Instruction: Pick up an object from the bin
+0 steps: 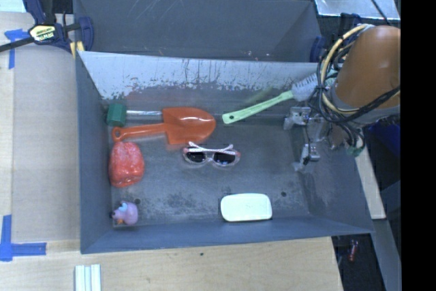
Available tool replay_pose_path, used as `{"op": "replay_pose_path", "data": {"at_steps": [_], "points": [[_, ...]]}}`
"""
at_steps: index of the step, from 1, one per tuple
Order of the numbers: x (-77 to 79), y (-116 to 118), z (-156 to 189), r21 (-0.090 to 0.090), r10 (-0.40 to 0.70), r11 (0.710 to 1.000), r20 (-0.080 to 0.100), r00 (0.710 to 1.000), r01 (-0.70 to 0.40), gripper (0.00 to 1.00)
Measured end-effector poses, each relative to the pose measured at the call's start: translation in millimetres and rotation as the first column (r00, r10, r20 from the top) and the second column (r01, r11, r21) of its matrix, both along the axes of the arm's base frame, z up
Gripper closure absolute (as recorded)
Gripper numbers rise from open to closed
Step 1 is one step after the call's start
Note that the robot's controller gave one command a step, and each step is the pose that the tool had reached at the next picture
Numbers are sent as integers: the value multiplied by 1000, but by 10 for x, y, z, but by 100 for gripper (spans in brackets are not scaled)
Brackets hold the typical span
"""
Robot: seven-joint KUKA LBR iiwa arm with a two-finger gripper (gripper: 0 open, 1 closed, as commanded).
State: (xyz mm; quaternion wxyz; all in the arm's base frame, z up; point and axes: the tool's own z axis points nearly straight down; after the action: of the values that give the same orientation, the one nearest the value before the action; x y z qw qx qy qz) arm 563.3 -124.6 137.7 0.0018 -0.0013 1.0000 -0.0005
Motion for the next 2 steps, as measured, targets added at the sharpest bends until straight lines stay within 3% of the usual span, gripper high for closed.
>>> {"op": "replay_pose_path", "data": {"at_steps": [1,2], "points": [[0,0,0,0,0,1000,0,1000,0,0],[-346,432,-537,-1,-21,1000,6,1000,21,0]]}}
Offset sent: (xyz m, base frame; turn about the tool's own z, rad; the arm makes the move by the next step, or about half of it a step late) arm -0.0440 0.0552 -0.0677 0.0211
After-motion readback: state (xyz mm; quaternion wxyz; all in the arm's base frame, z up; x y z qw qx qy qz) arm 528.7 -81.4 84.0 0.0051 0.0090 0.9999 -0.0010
